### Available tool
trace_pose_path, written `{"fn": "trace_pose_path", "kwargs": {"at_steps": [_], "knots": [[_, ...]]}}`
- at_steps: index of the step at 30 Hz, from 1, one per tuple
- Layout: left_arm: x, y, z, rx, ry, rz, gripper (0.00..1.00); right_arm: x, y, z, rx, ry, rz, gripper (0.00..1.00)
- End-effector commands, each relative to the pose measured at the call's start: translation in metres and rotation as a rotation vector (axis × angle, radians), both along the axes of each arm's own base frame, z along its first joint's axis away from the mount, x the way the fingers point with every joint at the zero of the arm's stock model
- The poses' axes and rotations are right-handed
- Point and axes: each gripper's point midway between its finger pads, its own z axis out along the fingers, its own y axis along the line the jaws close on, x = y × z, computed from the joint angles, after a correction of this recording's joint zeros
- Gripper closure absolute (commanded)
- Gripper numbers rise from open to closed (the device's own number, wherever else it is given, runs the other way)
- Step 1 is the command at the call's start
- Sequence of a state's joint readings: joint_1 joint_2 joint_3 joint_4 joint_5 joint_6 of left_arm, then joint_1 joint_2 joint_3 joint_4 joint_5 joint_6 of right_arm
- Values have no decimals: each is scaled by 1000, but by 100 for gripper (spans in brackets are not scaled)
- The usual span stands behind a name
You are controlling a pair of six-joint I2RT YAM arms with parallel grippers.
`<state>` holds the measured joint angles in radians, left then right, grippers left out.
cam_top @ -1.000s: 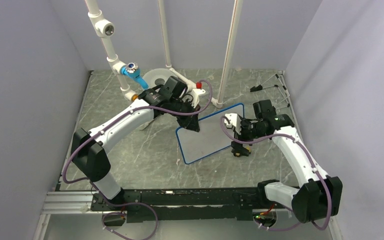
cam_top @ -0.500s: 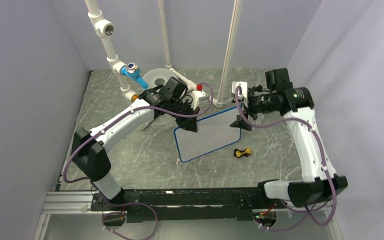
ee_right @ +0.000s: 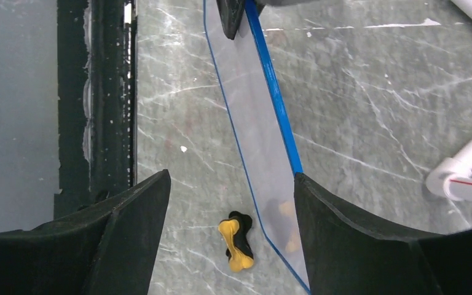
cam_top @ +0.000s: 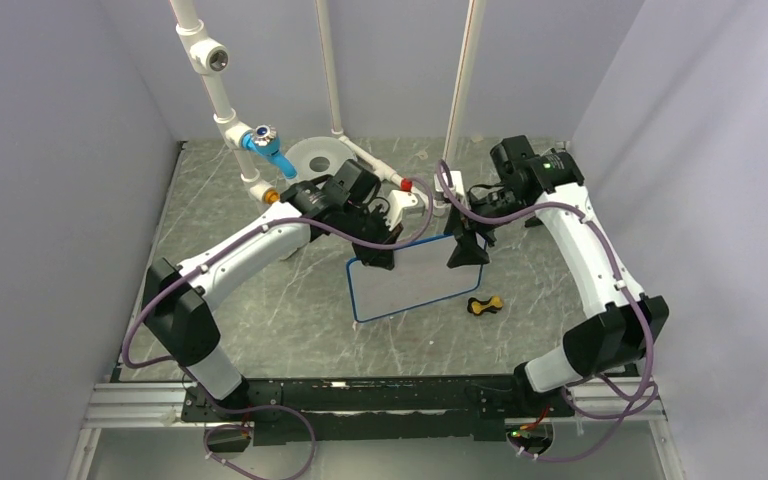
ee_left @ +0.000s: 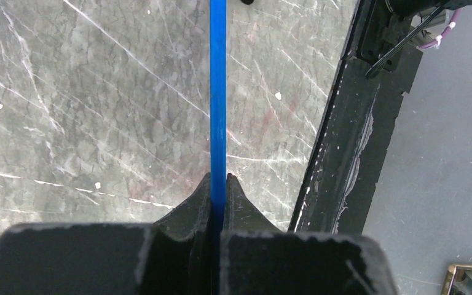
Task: Erase the whiteboard
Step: Pass from the left arm to the right
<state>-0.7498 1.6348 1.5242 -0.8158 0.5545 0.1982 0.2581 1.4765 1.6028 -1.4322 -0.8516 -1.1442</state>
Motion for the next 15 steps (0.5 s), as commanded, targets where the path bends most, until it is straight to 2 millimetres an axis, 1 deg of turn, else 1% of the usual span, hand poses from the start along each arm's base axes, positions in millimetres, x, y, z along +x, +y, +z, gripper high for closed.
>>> {"fn": "trace_pose_path", "kwargs": {"at_steps": [1,3,5,9,11,12,14,15], "knots": [[-7,-10,41,-109,-109,-78,100,-8,12,-3,35,63,45,28],[-11,-11,41,-107,-114,-94,100,-5,12,-7,28,80,53,32],[-14,-10,41,-107,-117,-107,100,-4,12,-11,23,98,64,33],[-16,-9,41,-117,-128,-117,100,-7,13,-16,31,92,90,32],[-17,-10,44,-130,-127,-126,100,-10,13,-23,19,97,107,32],[-18,-11,45,-136,-129,-129,100,-12,14,-27,11,107,116,34],[-17,-13,46,-141,-127,-129,100,-19,16,-32,7,120,136,45],[-16,-13,47,-140,-127,-127,100,-21,17,-34,4,124,145,52]]}}
